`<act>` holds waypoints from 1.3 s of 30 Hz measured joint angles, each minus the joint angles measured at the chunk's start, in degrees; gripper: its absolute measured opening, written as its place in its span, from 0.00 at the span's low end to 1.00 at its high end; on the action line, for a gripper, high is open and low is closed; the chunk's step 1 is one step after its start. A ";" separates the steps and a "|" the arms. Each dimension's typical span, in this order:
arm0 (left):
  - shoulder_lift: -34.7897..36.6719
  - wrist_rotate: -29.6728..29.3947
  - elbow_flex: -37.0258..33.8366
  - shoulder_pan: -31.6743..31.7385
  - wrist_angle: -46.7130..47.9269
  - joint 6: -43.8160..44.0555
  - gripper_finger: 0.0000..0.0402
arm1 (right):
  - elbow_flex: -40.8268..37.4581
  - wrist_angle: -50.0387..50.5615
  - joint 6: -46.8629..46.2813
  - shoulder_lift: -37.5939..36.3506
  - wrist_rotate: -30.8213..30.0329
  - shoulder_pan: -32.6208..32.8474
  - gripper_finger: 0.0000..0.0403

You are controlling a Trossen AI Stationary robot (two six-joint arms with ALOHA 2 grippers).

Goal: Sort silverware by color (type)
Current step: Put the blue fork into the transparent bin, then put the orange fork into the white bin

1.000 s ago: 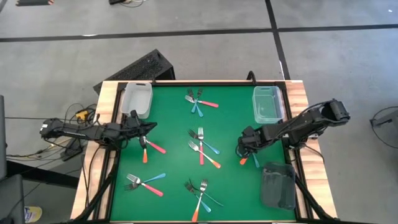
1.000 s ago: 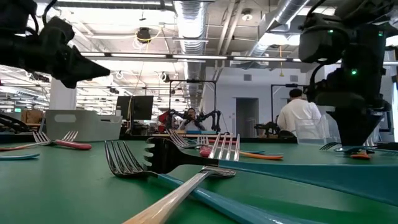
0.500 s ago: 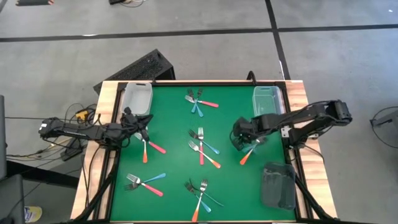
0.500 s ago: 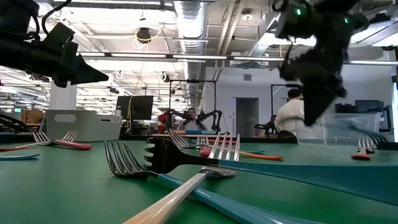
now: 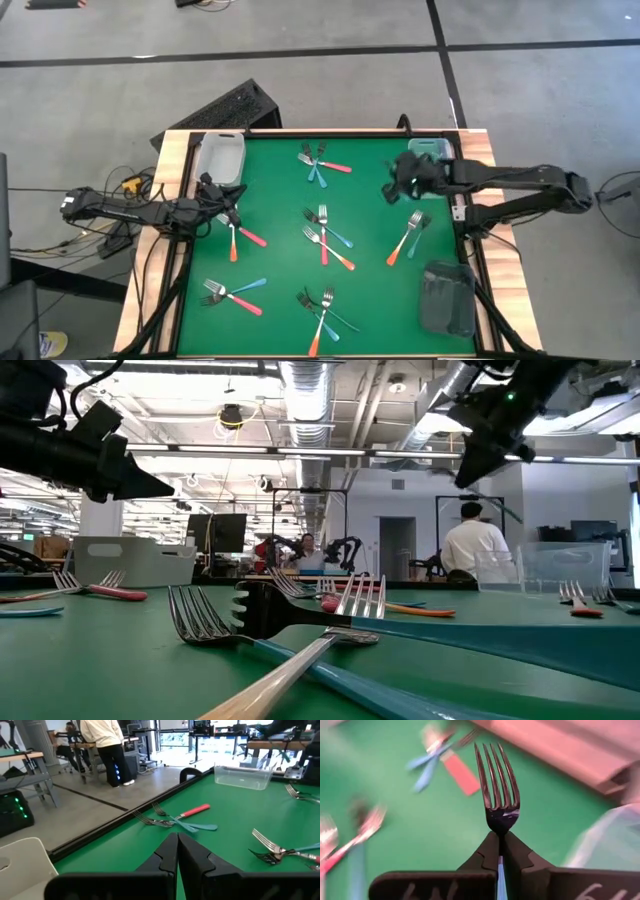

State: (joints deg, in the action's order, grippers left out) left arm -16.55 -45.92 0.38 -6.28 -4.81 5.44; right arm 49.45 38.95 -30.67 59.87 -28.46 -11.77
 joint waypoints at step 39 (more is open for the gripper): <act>-0.47 0.66 0.02 0.00 0.12 4.66 0.00 | -4.74 1.14 9.45 7.61 8.45 -18.52 0.33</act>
State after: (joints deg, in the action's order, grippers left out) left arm -17.02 -45.25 0.40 -6.28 -4.69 10.10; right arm 44.71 40.09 -21.23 67.48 -20.00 -30.29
